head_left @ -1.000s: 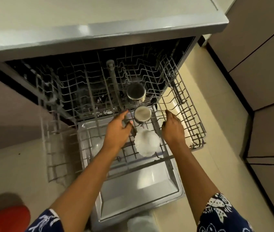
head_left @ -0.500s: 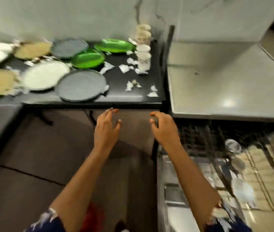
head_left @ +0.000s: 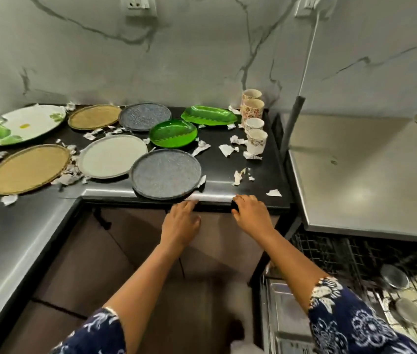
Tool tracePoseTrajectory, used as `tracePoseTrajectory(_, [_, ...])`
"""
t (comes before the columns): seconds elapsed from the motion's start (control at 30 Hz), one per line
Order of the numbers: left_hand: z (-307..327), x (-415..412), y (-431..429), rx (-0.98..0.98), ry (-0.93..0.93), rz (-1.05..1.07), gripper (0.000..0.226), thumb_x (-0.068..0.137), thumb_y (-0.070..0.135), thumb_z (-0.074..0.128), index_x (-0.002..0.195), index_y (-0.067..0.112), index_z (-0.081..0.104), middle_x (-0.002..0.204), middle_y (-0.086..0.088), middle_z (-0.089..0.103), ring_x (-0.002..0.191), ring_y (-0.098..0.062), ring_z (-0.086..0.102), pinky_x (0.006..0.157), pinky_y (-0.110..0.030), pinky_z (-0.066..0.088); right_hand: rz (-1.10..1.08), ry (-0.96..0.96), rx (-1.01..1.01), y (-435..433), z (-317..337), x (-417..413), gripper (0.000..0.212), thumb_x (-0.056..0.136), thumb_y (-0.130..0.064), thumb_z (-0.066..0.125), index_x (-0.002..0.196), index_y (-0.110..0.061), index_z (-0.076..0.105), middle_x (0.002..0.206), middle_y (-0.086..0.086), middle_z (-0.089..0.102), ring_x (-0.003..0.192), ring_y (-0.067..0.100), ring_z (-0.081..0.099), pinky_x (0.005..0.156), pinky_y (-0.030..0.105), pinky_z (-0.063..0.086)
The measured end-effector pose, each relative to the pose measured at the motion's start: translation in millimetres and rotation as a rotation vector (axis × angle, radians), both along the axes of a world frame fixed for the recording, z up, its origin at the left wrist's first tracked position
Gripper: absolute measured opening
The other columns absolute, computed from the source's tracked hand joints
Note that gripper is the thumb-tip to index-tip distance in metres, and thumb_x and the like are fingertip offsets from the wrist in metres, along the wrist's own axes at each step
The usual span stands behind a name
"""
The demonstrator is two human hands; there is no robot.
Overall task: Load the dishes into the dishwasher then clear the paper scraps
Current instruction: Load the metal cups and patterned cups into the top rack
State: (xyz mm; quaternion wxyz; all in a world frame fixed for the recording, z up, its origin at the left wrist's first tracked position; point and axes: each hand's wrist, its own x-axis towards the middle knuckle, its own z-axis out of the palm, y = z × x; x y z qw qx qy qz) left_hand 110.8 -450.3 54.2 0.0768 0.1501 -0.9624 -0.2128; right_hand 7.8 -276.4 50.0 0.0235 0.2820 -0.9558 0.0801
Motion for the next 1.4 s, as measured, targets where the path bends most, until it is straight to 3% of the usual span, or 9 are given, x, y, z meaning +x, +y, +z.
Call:
tracePoseTrajectory(0.13, [7.1,-55.6,1.1,0.071,0.279,-0.044,0.042,0.089,0.02,0.061,0.131,0.017,0.055,0.121,-0.005,0.059,0.114,-0.025,0.049,0.095,-0.035,0.04,-0.083,-0.078,-0.349,-0.4,25.8,-64.4,0.025,0.09,-0.024,0.053,0.11,-0.015,0.064,0.108,0.01,0.067,0.101,0.03,0.06,0.082,0.039,0.049])
tracePoseTrajectory(0.3, [19.1,-146.4,1.9,0.184,0.254,-0.106,0.049,0.087,0.019,0.064,0.134,0.017,0.051,0.131,-0.008,0.055,0.124,-0.027,0.046,0.103,-0.033,0.033,-0.289,-0.145,-0.59,9.0,40.6,-146.3,0.035,0.087,-0.006,0.052,0.121,-0.009,0.058,0.119,0.015,0.062,0.109,0.032,0.057,0.093,0.037,0.045])
tracePoseTrajectory(0.5, [20.2,-272.7,20.5,0.309,0.139,-0.141,0.073,0.084,0.034,0.07,0.146,0.015,0.036,0.143,-0.008,0.046,0.133,-0.025,0.038,0.108,-0.032,0.029,-0.341,-0.334,-0.652,13.2,41.3,-238.6,0.049,0.089,0.003,0.045,0.134,-0.016,0.049,0.13,0.009,0.058,0.12,0.026,0.053,0.101,0.031,0.039])
tracePoseTrajectory(0.67, [12.1,-315.0,32.2,0.432,0.136,-0.13,0.096,0.069,0.046,0.081,0.147,0.019,0.032,0.147,-0.001,0.044,0.134,-0.017,0.038,0.11,-0.038,0.034,-0.273,-0.434,-0.714,17.0,28.8,-258.1,0.041,0.092,-0.001,0.045,0.127,-0.021,0.055,0.123,0.002,0.062,0.115,0.017,0.056,0.102,0.03,0.042])
tracePoseTrajectory(0.8, [8.2,-325.4,30.4,0.53,0.237,-0.104,0.083,0.061,0.035,0.089,0.132,0.018,0.05,0.123,0.001,0.058,0.113,-0.008,0.049,0.096,-0.027,0.043,-0.187,-0.496,-0.744,18.2,31.5,-264.5,0.036,0.092,0.0,0.045,0.115,-0.022,0.062,0.112,-0.004,0.066,0.105,0.005,0.057,0.094,0.018,0.042])
tracePoseTrajectory(0.9, [6.4,-326.1,27.2,0.511,0.297,-0.078,0.071,0.056,0.037,0.089,0.117,0.021,0.056,0.108,0.012,0.057,0.108,-0.016,0.055,0.095,-0.034,0.044,-0.195,-0.478,-0.819,17.9,30.7,-273.0,0.033,0.092,0.001,0.048,0.111,-0.021,0.064,0.107,-0.007,0.065,0.104,0.004,0.058,0.099,0.023,0.044])
tracePoseTrajectory(1.03, [13.0,-320.5,17.9,0.53,0.438,-0.003,0.064,0.057,0.042,0.085,0.111,0.03,0.054,0.104,0.023,0.057,0.101,-0.001,0.052,0.105,-0.049,0.037,-0.285,-0.334,-0.878,9.4,25.5,-288.3,0.041,0.089,-0.005,0.06,0.127,-0.015,0.054,0.127,0.003,0.058,0.115,0.014,0.055,0.102,0.032,0.045])
tracePoseTrajectory(1.2, [17.7,-310.1,-3.9,0.528,0.453,0.082,0.072,0.057,0.04,0.09,0.117,0.027,0.053,0.114,0.005,0.06,0.104,-0.01,0.057,0.086,-0.018,0.046,-0.265,-0.378,-0.786,-16.7,18.6,-311.6,0.086,0.076,-0.026,0.078,0.145,-0.013,0.029,0.147,0.009,0.036,0.135,0.022,0.035,0.108,0.032,0.031])
tracePoseTrajectory(1.4, [20.6,-290.8,-11.7,0.556,0.482,0.105,0.07,0.056,0.039,0.088,0.116,0.024,0.055,0.111,0.01,0.061,0.1,0.002,0.056,0.081,-0.009,0.041,-0.356,-0.349,-0.935,-39.2,6.3,-320.4,0.073,0.065,-0.025,0.085,0.125,-0.013,0.046,0.127,0.006,0.055,0.116,0.022,0.052,0.085,0.023,0.038])
